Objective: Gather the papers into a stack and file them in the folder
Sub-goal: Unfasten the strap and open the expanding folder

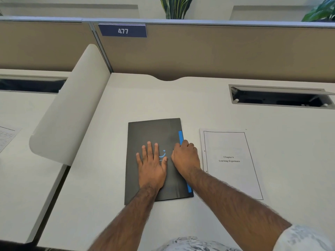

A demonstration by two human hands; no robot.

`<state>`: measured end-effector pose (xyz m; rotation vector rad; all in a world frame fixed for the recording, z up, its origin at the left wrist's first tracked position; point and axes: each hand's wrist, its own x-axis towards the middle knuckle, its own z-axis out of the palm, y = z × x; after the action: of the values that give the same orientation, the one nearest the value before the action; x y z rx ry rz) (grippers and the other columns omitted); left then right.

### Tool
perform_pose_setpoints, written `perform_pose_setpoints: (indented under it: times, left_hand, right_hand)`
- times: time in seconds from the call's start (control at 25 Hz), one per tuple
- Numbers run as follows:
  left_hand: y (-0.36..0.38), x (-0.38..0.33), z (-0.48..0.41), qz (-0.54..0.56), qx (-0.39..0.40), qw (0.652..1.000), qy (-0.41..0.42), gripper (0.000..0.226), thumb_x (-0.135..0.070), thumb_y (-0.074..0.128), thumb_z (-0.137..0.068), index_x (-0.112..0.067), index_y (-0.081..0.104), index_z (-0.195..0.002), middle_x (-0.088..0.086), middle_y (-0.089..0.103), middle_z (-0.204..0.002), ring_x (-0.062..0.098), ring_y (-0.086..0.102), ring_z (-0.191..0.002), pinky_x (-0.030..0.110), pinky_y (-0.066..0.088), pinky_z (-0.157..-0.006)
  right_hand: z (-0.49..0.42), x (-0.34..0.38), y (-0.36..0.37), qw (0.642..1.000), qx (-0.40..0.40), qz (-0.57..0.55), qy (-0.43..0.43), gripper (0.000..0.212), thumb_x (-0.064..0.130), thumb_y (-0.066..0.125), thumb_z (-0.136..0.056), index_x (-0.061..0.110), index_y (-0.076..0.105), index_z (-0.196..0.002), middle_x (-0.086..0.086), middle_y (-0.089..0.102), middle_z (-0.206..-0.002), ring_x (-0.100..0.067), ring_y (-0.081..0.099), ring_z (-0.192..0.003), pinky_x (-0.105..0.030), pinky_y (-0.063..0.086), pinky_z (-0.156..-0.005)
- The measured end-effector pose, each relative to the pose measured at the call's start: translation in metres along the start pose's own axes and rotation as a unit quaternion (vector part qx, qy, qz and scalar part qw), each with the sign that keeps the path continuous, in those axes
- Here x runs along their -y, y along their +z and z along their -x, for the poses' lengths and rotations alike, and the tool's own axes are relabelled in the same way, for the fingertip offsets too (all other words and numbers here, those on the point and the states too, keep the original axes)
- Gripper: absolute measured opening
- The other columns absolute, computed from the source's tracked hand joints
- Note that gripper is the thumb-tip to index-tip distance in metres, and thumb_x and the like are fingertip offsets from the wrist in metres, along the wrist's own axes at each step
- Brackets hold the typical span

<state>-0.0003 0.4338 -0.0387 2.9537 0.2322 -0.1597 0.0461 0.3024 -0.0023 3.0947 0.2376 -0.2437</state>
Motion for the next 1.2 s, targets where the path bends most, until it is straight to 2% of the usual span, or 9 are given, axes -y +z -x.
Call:
perform_pose_setpoints:
  times: [0.24,0.4,0.52,0.68,0.76,0.84,1.0,1.08,1.2]
  left_hand:
    - [0.002,0.002,0.0,0.007,-0.004,1.0,0.001,0.068,-0.053,0.021,-0.105,-0.021,0.01,-0.164,0.009,0.004,-0.172,0.03,0.004,-0.158,0.054,0.004,-0.126]
    - [0.002,0.0,-0.001,0.007,-0.005,1.0,0.002,0.069,-0.054,0.02,-0.105,-0.021,0.008,-0.164,0.008,0.002,-0.172,0.03,0.002,-0.158,0.054,0.003,-0.126]
    - [0.004,0.001,-0.001,0.004,-0.008,1.0,0.004,0.069,-0.055,0.02,-0.105,-0.021,0.008,-0.164,0.008,0.002,-0.172,0.03,0.002,-0.158,0.054,0.002,-0.126]
    - [-0.002,0.002,-0.001,0.012,0.018,1.0,0.007,0.071,-0.057,0.02,-0.104,-0.021,0.005,-0.164,0.008,-0.001,-0.173,0.029,-0.002,-0.158,0.055,0.0,-0.126]
    - [-0.014,0.0,0.0,0.071,0.03,0.997,-0.001,0.073,-0.06,0.023,-0.103,-0.022,0.008,-0.164,0.007,-0.001,-0.173,0.028,-0.005,-0.158,0.055,-0.002,-0.126]
    - [-0.037,-0.01,0.001,0.179,0.032,0.983,-0.026,0.079,-0.067,0.028,-0.099,-0.024,0.012,-0.163,0.006,0.002,-0.173,0.027,-0.005,-0.158,0.055,-0.005,-0.125]
    - [-0.103,-0.038,0.004,0.408,0.039,0.911,-0.046,0.101,-0.085,0.043,-0.082,-0.033,0.011,-0.162,0.0,0.007,-0.173,0.024,0.006,-0.158,0.057,0.002,-0.126]
    - [-0.135,-0.046,0.009,0.487,0.05,0.872,-0.022,0.107,-0.09,0.048,-0.073,-0.042,0.01,-0.161,-0.006,0.011,-0.172,0.024,0.016,-0.157,0.059,0.019,-0.124]
    - [-0.167,-0.049,0.011,0.5,0.038,0.865,0.01,0.084,-0.063,0.058,-0.091,-0.044,0.013,-0.159,-0.011,0.016,-0.17,0.019,0.025,-0.152,0.046,0.033,-0.116]
  right_hand:
    - [0.002,0.012,-0.003,1.0,0.019,-0.01,0.018,0.021,0.008,0.052,-0.098,0.005,0.059,-0.116,-0.019,0.058,-0.115,-0.03,0.059,-0.099,-0.038,0.05,-0.082]
    - [-0.011,-0.019,-0.008,0.99,0.018,-0.126,0.067,0.025,0.002,0.048,-0.098,0.005,0.058,-0.121,-0.012,0.059,-0.12,-0.026,0.061,-0.107,-0.032,0.051,-0.081]
    - [-0.012,-0.036,-0.014,0.959,0.01,-0.254,0.124,0.016,0.014,0.044,-0.103,0.006,0.057,-0.108,-0.012,0.066,-0.102,-0.028,0.066,-0.091,-0.038,0.051,-0.072]
    - [0.002,-0.044,-0.017,0.903,-0.013,-0.399,0.157,0.029,0.031,0.06,-0.099,0.005,0.054,-0.086,-0.009,0.064,-0.081,-0.024,0.056,-0.072,-0.042,0.052,-0.069]
    - [0.007,-0.051,-0.025,0.85,-0.024,-0.495,0.181,0.025,0.02,0.061,-0.098,0.002,0.054,-0.083,-0.011,0.062,-0.082,-0.028,0.062,-0.078,-0.046,0.058,-0.075]
    - [0.015,-0.053,-0.044,0.758,-0.027,-0.62,0.203,0.02,0.018,0.058,-0.1,0.0,0.058,-0.092,-0.017,0.068,-0.095,-0.032,0.073,-0.089,-0.042,0.064,-0.072]
    - [0.03,-0.049,-0.104,0.582,-0.011,-0.802,0.134,0.021,0.025,0.053,-0.104,0.006,0.06,-0.105,-0.015,0.077,-0.092,-0.032,0.079,-0.081,-0.033,0.063,-0.063]
    - [0.034,-0.049,-0.134,0.552,-0.004,-0.828,0.093,0.023,0.027,0.051,-0.105,0.006,0.06,-0.108,-0.01,0.079,-0.088,-0.034,0.079,-0.084,-0.035,0.064,-0.064]
    - [0.036,-0.054,-0.157,0.56,-0.006,-0.824,0.091,0.024,0.03,0.052,-0.104,0.009,0.061,-0.111,-0.012,0.078,-0.093,-0.034,0.079,-0.087,-0.037,0.064,-0.066]
